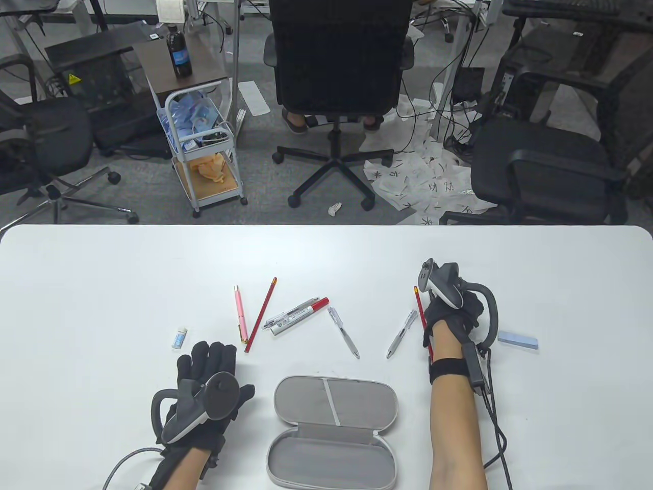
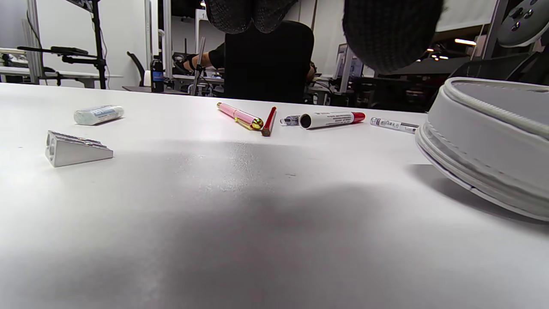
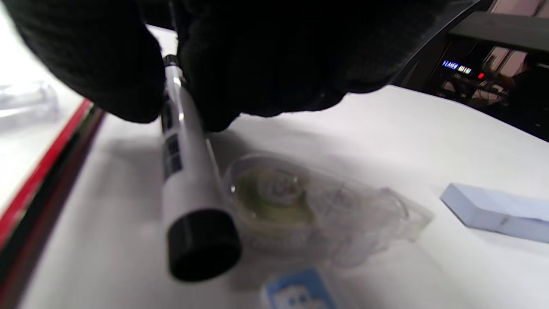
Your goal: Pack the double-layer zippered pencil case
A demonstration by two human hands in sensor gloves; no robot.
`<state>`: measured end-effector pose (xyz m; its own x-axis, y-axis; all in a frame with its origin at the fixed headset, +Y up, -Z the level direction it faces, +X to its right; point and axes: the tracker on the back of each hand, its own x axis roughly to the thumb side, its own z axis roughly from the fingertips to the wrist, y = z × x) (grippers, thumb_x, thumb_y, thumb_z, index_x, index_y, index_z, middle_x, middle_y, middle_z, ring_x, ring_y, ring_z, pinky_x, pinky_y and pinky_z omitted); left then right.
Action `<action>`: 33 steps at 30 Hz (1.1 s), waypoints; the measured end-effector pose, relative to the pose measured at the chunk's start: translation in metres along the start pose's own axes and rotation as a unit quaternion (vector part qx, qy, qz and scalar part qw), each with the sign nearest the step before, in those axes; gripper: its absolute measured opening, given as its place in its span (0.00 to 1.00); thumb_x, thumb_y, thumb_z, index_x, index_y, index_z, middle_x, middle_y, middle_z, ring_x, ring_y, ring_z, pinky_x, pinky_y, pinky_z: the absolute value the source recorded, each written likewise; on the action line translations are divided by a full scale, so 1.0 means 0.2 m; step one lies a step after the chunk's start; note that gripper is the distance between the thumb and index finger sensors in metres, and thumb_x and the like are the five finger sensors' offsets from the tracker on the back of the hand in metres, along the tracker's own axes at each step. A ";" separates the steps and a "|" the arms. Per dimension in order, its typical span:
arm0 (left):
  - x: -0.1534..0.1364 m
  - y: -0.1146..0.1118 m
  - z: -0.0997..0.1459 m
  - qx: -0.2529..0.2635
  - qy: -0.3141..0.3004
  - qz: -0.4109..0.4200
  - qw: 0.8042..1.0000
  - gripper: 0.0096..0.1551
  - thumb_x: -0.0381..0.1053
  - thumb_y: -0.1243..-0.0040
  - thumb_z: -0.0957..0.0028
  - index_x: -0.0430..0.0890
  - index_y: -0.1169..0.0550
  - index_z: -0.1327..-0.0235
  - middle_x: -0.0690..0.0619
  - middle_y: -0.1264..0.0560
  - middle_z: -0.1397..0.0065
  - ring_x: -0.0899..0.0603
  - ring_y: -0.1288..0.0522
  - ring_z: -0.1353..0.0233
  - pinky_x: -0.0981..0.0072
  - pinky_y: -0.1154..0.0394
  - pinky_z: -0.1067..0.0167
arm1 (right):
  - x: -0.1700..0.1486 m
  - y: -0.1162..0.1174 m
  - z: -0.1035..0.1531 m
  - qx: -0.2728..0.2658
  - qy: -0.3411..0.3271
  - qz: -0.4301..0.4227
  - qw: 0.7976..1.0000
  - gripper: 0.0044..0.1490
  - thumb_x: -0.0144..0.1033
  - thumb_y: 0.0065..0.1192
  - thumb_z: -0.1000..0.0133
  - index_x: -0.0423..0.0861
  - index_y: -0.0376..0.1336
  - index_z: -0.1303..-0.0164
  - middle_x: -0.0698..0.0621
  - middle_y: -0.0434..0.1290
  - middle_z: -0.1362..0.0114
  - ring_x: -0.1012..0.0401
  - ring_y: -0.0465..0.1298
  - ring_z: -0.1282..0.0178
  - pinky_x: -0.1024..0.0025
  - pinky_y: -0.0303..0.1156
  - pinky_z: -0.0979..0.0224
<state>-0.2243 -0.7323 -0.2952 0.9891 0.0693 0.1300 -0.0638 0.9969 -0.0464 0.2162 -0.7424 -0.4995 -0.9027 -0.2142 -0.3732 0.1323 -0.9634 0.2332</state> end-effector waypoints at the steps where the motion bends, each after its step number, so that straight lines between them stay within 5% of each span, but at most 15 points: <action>1: 0.00 0.00 0.00 0.000 -0.001 -0.001 1.000 0.52 0.64 0.37 0.43 0.39 0.41 0.14 0.37 0.43 0.12 0.27 0.54 0.18 0.34 0.58 0.28 | -0.01 -0.02 0.01 -0.017 0.003 -0.013 1.000 0.30 0.62 0.69 0.49 0.52 0.73 0.45 0.55 0.77 0.42 0.54 0.75 0.41 0.63 0.74 0.37; 9: 0.02 -0.01 0.00 0.003 -0.007 -0.011 1.000 0.52 0.64 0.38 0.42 0.39 0.41 0.13 0.36 0.43 0.12 0.26 0.55 0.18 0.33 0.57 0.28 | -0.03 -0.17 0.33 -0.066 -0.111 -0.151 0.980 0.28 0.61 0.66 0.47 0.53 0.69 0.46 0.54 0.75 0.41 0.54 0.75 0.41 0.64 0.74 0.38; 15: 0.03 -0.01 0.01 -0.004 -0.008 -0.017 1.000 0.52 0.65 0.39 0.42 0.39 0.41 0.13 0.36 0.43 0.12 0.26 0.55 0.18 0.33 0.58 0.28 | 0.08 -0.14 0.77 -0.092 -0.287 -0.194 0.933 0.27 0.61 0.67 0.47 0.55 0.70 0.46 0.55 0.78 0.45 0.62 0.79 0.52 0.74 0.79 0.49; 18: 0.04 0.00 0.02 -0.004 -0.010 -0.023 1.000 0.52 0.65 0.39 0.42 0.39 0.41 0.13 0.36 0.44 0.12 0.26 0.56 0.18 0.33 0.58 0.28 | 0.16 -0.15 0.96 -0.040 -0.377 -0.199 0.904 0.27 0.60 0.68 0.48 0.55 0.72 0.45 0.54 0.78 0.45 0.62 0.80 0.53 0.75 0.79 0.50; 20: 0.05 0.01 0.03 -0.003 -0.010 -0.023 1.000 0.52 0.65 0.39 0.42 0.39 0.41 0.13 0.37 0.44 0.12 0.26 0.56 0.18 0.33 0.58 0.28 | 0.22 -0.14 1.09 -0.031 -0.444 -0.179 0.878 0.27 0.60 0.69 0.48 0.54 0.73 0.45 0.54 0.79 0.45 0.62 0.80 0.53 0.74 0.79 0.50; 25: 0.05 0.02 0.04 -0.001 -0.010 -0.028 1.000 0.51 0.64 0.39 0.42 0.39 0.41 0.13 0.37 0.44 0.12 0.27 0.56 0.18 0.33 0.58 0.28 | 0.36 -0.06 1.31 -0.059 -0.481 -0.075 0.872 0.28 0.60 0.70 0.50 0.56 0.73 0.45 0.56 0.79 0.45 0.62 0.80 0.52 0.75 0.79 0.49; 33: 0.03 0.04 0.04 0.015 -0.012 -0.017 1.000 0.51 0.65 0.39 0.42 0.39 0.41 0.13 0.37 0.43 0.12 0.26 0.55 0.18 0.33 0.57 0.28 | 0.51 0.03 1.50 -0.083 -0.529 0.057 0.842 0.30 0.63 0.69 0.51 0.59 0.72 0.43 0.58 0.78 0.42 0.62 0.80 0.48 0.73 0.79 0.45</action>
<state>-0.2191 -0.7242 -0.2871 0.9873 0.0361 0.1550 -0.0348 0.9993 -0.0114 0.0024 -0.7220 -0.2673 -0.7279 -0.1281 0.6736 0.2191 -0.9744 0.0514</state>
